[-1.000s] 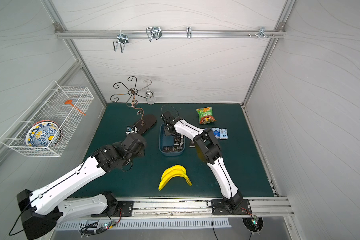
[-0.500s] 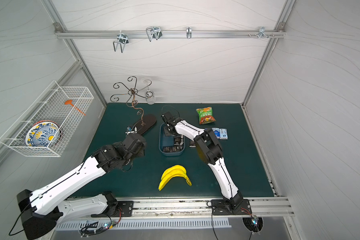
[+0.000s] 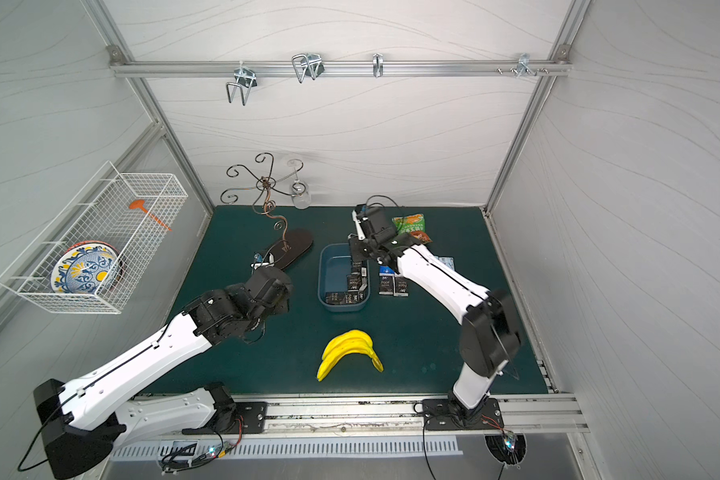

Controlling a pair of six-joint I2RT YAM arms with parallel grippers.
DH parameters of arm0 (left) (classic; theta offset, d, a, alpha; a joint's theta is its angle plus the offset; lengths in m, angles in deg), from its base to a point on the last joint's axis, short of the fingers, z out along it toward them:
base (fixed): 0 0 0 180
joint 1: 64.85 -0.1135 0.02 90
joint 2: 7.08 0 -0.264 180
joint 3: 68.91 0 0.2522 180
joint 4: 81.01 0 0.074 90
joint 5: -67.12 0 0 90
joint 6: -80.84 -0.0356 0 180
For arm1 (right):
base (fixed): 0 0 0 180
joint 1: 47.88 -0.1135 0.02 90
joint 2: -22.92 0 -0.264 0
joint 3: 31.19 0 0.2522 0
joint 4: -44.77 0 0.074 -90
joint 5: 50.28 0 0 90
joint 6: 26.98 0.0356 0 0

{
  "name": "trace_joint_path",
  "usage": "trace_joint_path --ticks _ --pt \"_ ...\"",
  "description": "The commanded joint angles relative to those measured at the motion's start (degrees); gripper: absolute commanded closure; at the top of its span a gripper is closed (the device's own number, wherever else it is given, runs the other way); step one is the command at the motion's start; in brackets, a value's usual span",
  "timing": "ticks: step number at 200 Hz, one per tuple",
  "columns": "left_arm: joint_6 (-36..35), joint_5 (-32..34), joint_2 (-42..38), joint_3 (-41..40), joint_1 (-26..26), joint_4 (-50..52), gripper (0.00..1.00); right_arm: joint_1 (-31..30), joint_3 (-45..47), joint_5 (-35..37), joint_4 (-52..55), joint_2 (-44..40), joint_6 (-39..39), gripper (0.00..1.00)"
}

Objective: Take the pocket tissues out of the storage box
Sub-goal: Place the pocket tissues at the center of the board.

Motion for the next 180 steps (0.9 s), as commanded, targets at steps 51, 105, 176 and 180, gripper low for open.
trace_joint_path --ticks 51,105,176,180 --pt "-1.0 -0.5 -0.9 2.2 0.1 -3.3 0.57 16.5 23.2 2.2 6.3 -14.6 -4.6 0.70" --pt "-1.2 -0.7 -0.3 2.9 0.1 -3.1 0.57 15.8 25.5 2.3 4.4 -4.7 -3.0 0.69" --pt "-1.0 -0.1 -0.5 2.5 0.1 -2.9 0.57 15.7 22.0 5.2 4.0 4.1 -5.4 0.63" --pt "-1.0 0.0 -0.6 2.5 0.1 -2.9 0.57 15.7 21.8 5.0 4.0 4.3 -5.5 0.61"
